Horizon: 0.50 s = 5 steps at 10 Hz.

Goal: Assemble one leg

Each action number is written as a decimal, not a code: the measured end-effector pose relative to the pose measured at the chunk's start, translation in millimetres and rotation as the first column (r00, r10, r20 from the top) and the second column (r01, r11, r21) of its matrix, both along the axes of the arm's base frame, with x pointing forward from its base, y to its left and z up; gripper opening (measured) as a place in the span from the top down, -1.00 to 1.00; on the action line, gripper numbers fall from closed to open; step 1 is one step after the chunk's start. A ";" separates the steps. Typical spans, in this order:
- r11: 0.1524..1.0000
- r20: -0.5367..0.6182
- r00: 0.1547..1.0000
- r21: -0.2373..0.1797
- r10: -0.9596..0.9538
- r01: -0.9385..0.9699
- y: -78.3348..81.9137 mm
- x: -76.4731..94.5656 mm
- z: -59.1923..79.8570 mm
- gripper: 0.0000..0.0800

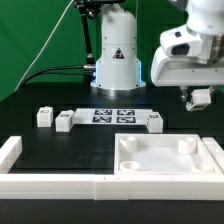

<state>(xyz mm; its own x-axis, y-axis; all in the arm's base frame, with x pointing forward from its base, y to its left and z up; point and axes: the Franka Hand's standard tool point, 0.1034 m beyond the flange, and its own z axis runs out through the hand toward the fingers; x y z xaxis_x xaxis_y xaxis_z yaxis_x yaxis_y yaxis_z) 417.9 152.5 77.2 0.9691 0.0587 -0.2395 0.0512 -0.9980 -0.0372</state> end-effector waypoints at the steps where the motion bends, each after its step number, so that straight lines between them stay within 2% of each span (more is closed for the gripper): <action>1: 1.000 0.061 0.998 0.012 0.005 -0.006 -5.9 8.8 5.2 0.28; 3: 0.999 0.246 0.969 0.044 0.008 -0.019 -12.1 28.8 11.5 0.28; 4: 0.999 0.276 0.961 0.049 0.001 -0.015 -12.8 36.1 16.4 0.28; 5: 0.997 0.377 0.926 0.069 -0.011 -0.017 -9.5 50.8 23.6 0.28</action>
Offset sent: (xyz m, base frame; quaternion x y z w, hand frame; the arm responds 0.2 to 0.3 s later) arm 0.0338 -0.0137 0.0209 0.0000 0.1419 -0.0172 0.9897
